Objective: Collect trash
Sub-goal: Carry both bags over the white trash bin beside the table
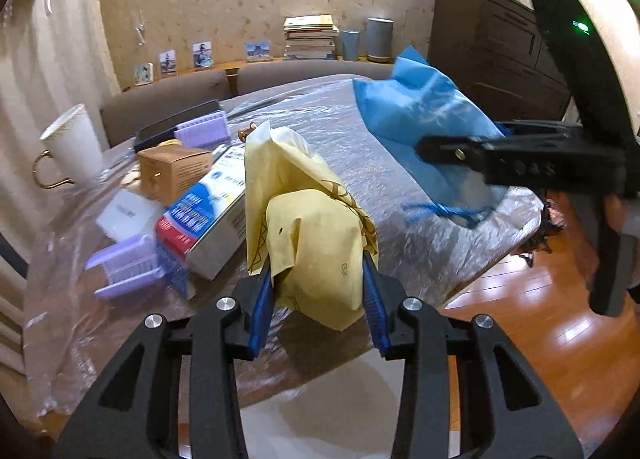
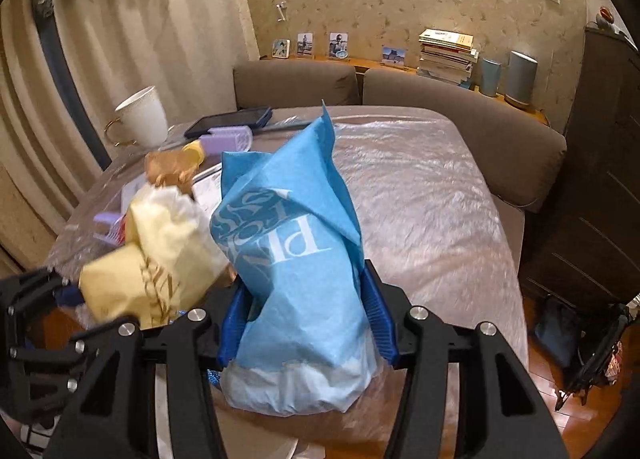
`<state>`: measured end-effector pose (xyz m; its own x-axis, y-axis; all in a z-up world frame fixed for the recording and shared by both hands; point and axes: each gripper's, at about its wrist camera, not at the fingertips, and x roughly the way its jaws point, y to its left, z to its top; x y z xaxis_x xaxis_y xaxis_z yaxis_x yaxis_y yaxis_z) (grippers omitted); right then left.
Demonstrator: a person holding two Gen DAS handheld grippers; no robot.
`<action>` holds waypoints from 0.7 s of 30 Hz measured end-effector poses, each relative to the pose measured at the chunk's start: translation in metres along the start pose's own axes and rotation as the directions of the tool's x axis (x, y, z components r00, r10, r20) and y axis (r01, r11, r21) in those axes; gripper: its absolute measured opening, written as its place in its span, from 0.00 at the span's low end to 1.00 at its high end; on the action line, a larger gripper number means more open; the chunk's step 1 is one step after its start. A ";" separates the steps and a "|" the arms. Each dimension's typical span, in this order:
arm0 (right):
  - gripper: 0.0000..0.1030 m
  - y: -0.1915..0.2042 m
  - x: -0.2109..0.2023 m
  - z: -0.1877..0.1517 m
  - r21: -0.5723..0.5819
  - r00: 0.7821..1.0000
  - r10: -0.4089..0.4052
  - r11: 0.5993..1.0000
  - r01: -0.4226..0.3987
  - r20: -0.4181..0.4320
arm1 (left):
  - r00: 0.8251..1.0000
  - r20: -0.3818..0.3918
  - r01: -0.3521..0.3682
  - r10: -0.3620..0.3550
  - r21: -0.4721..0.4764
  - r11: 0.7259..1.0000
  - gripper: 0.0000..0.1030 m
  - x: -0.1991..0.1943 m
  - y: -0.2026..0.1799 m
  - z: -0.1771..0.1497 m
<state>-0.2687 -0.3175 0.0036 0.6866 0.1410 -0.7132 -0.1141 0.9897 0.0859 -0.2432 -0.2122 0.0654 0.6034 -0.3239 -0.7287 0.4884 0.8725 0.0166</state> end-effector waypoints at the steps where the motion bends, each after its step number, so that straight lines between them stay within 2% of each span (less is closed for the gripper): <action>1: 0.50 0.005 -0.003 -0.006 -0.007 1.000 0.010 1.000 -0.010 -0.006 | 1.000 0.001 -0.010 0.010 -0.003 1.000 0.40 -0.004 0.001 -0.003; 6: 0.50 0.023 -0.011 -0.025 -0.025 0.999 0.035 0.999 -0.036 -0.026 | 0.999 -0.005 -0.044 0.044 -0.022 0.999 0.40 -0.019 0.007 -0.019; 21: 0.50 0.067 -0.028 -0.077 -0.073 0.986 0.111 0.990 -0.120 -0.123 | 0.995 -0.070 -0.082 0.077 -0.068 0.994 0.40 -0.059 0.017 -0.071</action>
<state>-0.3510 -0.2566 -0.0237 0.5765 0.2460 -0.7792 -0.2482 0.9613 0.1199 -0.3157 -0.1525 0.0601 0.5938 -0.2294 -0.7712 0.3936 0.9188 0.0298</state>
